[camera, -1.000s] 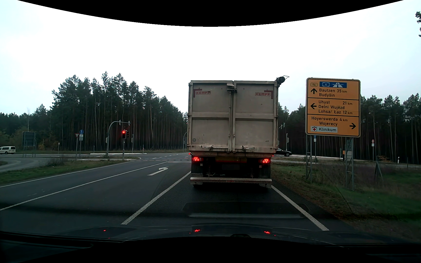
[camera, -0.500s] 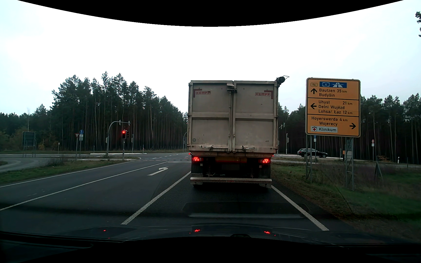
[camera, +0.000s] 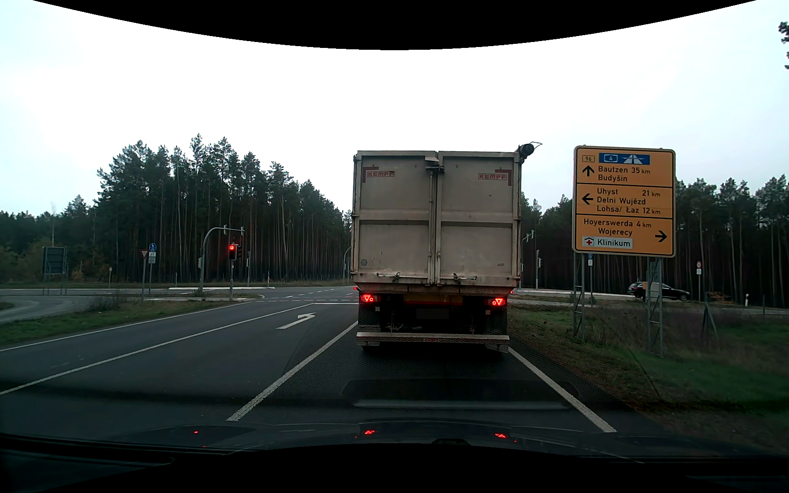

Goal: Follow the waypoints while adhering to traffic rules and regulations

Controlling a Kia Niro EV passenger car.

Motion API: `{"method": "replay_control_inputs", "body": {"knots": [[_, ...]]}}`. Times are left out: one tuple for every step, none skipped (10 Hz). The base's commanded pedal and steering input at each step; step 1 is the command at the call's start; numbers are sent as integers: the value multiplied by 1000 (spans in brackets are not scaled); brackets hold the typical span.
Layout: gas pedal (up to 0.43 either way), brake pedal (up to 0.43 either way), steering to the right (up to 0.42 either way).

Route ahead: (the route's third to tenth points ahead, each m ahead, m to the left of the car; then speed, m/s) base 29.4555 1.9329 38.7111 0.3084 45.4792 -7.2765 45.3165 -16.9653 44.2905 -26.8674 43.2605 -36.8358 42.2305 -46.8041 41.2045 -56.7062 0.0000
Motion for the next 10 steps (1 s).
{"method": "replay_control_inputs", "body": {"knots": [[0, 354, 2], [0, 354, 2], [0, 354, 2], [0, 354, 2], [0, 354, 2], [0, 354, 2], [0, 354, 2], [0, 354, 2], [0, 354, 2], [0, 354, 2]]}}
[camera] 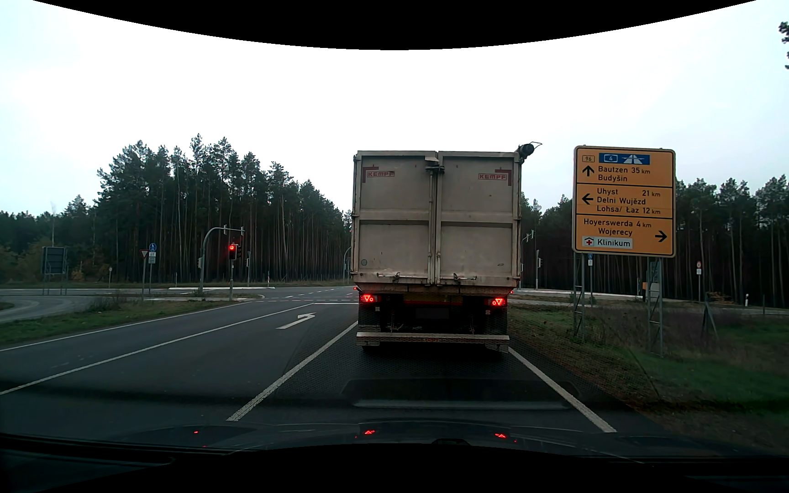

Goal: Follow the waypoints while adhering to traffic rules and regulations

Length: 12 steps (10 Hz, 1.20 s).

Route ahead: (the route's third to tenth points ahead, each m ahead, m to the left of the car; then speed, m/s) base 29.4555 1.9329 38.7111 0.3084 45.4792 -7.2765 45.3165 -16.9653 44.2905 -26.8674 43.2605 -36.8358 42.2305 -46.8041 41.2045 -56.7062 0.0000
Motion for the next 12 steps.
{"method": "replay_control_inputs", "body": {"knots": [[0, 354, 2], [0, 354, 2], [0, 354, 2], [0, 354, 2], [0, 354, 2], [0, 354, 2], [0, 354, 1], [0, 354, 1], [0, 354, 1], [0, 354, 1], [0, 354, 1], [0, 354, 1]]}}
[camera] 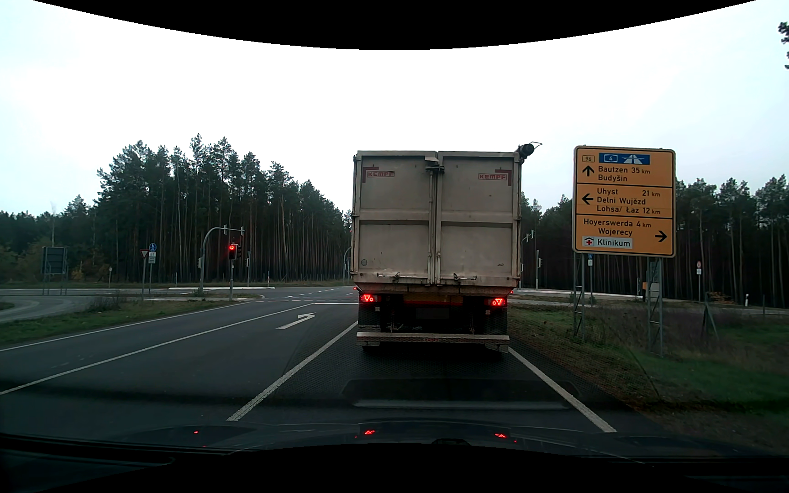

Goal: Follow the waypoints while adhering to traffic rules and regulations

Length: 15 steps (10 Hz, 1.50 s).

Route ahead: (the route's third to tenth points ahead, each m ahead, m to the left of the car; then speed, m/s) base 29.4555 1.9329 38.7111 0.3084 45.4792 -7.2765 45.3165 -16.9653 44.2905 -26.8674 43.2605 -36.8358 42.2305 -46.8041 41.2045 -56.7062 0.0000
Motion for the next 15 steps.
{"method": "replay_control_inputs", "body": {"knots": [[0, 354, 1], [0, 354, 1], [0, 354, 1], [0, 354, 1], [0, 354, 1], [0, 354, 1], [0, 354, 1], [0, 354, 1], [0, 354, 1], [0, 354, 1], [0, 354, 1], [0, 354, 1], [0, 354, 1], [0, 354, 1], [0, 354, 1]]}}
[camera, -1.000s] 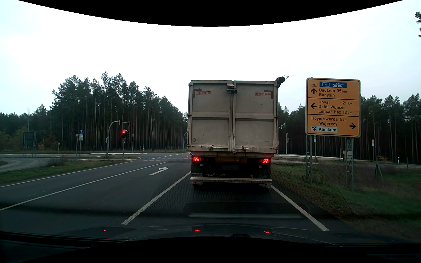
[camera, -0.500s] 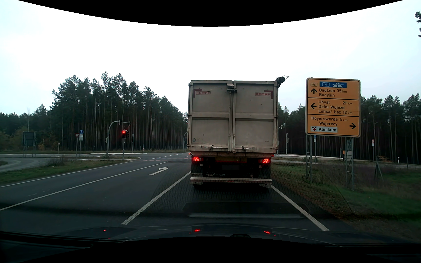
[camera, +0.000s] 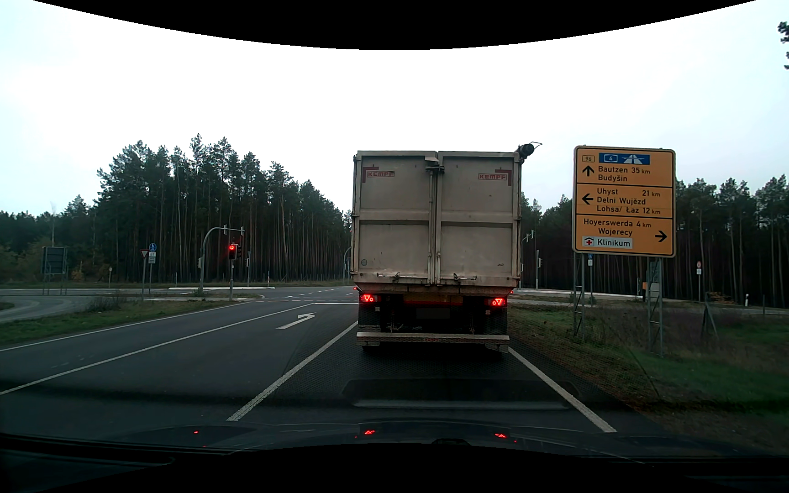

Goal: Follow the waypoints while adhering to traffic rules and regulations

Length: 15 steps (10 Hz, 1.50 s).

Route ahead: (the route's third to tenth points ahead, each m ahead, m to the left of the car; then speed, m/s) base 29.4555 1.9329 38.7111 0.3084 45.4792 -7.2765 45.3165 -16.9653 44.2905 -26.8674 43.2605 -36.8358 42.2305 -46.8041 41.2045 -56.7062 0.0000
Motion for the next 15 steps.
{"method": "replay_control_inputs", "body": {"knots": [[0, 354, 1], [0, 354, 1], [0, 354, 1], [0, 354, 1], [0, 354, 1], [0, 354, 1], [0, 354, 1], [0, 354, 1], [0, 354, 1], [0, 354, 1], [0, 354, 1], [0, 354, 1], [0, 354, 1], [0, 354, 1], [0, 354, 1]]}}
